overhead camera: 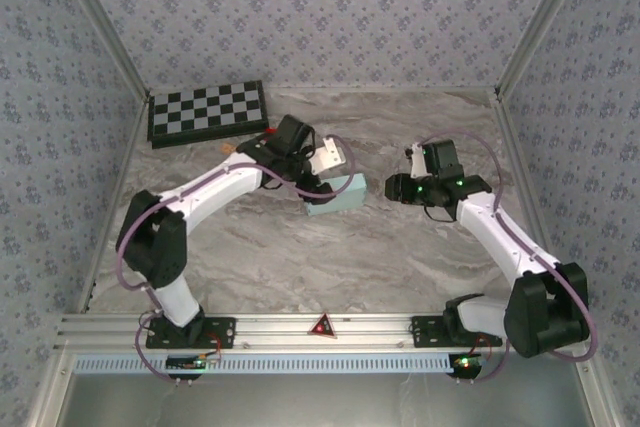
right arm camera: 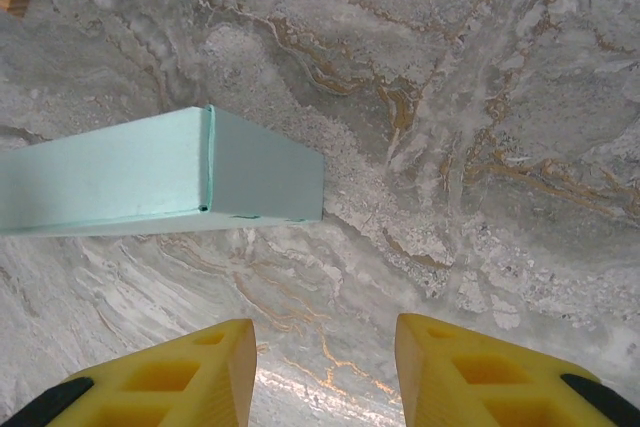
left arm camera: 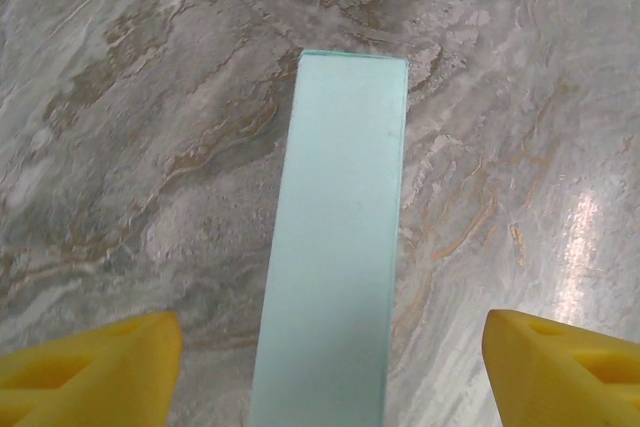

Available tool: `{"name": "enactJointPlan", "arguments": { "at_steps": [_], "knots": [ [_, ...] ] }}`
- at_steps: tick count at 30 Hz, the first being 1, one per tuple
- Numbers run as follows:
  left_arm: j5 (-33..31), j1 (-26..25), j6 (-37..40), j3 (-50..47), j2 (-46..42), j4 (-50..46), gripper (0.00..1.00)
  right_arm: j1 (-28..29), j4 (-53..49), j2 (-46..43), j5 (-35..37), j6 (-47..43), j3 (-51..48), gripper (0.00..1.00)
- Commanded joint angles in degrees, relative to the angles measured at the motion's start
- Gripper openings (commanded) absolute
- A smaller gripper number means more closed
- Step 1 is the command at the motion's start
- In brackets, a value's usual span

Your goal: Fold the paper box

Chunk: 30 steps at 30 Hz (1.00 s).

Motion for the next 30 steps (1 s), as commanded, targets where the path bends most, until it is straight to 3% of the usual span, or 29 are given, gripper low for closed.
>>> {"name": "enactJointPlan", "arguments": {
  "at_steps": [1, 9, 20, 30],
  "knots": [
    [3.6, -0.4, 9.0, 5.0, 3.9, -5.9, 0.79, -0.5, 0.6, -1.7, -0.4, 1.0, -1.1, 0.43],
    [3.6, -0.6, 9.7, 9.0, 9.3, -8.3, 0.78, -0.7, 0.9, -2.0, -0.6, 1.0, -1.5, 0.43],
    [1.0, -1.4, 10.5, 8.9, 11.9, -8.5, 0.68, -1.2, 0.5, -1.8, -0.6, 0.8, -2.0, 0.43],
    [-1.5, -1.7, 10.1, 8.0, 11.6, -5.6, 0.48, -1.5, 0.0, -1.8, -0.4, 0.7, -2.4, 0.43]
  ]
}}
